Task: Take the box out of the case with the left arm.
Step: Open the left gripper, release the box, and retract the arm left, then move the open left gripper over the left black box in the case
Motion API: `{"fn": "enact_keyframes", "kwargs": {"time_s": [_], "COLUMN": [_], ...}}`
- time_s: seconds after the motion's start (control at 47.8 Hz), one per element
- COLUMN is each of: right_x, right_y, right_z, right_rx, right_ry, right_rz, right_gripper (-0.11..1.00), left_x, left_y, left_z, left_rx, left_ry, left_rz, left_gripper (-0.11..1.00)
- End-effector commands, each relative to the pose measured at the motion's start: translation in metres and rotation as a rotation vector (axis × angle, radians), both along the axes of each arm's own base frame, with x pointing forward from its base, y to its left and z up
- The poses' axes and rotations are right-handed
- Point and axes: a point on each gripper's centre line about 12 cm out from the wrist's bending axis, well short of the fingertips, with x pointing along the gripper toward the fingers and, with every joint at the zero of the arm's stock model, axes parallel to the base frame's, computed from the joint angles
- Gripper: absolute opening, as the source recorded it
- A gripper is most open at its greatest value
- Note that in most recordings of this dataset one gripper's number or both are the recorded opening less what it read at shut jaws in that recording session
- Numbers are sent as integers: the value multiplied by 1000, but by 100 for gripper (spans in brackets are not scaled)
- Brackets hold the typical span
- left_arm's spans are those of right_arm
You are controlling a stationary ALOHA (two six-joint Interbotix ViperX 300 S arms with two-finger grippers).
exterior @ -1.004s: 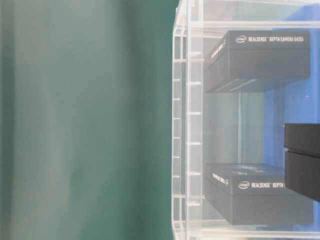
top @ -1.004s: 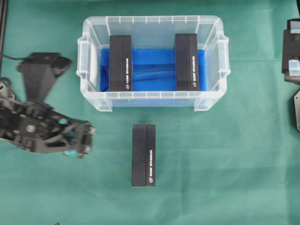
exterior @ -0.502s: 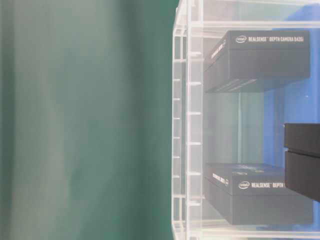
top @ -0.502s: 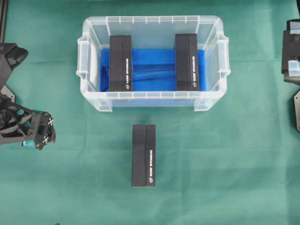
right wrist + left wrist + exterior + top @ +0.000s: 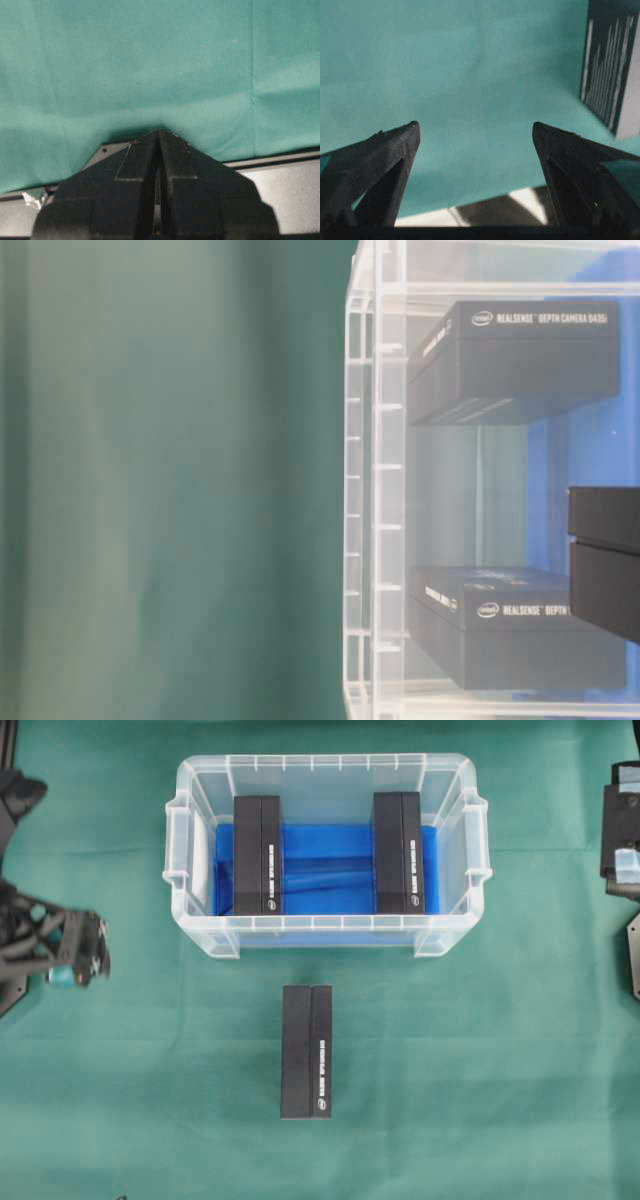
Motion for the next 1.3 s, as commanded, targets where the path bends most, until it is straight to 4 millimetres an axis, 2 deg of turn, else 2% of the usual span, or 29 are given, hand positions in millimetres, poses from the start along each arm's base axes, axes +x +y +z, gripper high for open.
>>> {"fn": "enact_keyframes", "kwargs": {"time_s": [0.0,0.272,0.67,1.276], "right_x": [1,1,1,1], "right_y": [0,0,0,0], "right_z": [3,3,3,3], "right_rx": [-2,-2,-2,-2], "right_ry": [-15,-14,-15,-14], "right_rz": [0,-1,-1,0], "right_gripper": [-1,-1,-1,-1], "left_x": [0,0,-2,7], "left_y": [14,56,93,98], "left_z": [5,7,8,8], "left_rx": [17,76,125,122], "left_ry": [-16,-9,16,25], "left_rz": [17,35,31,9], "left_gripper": [93,93,93,93]}}
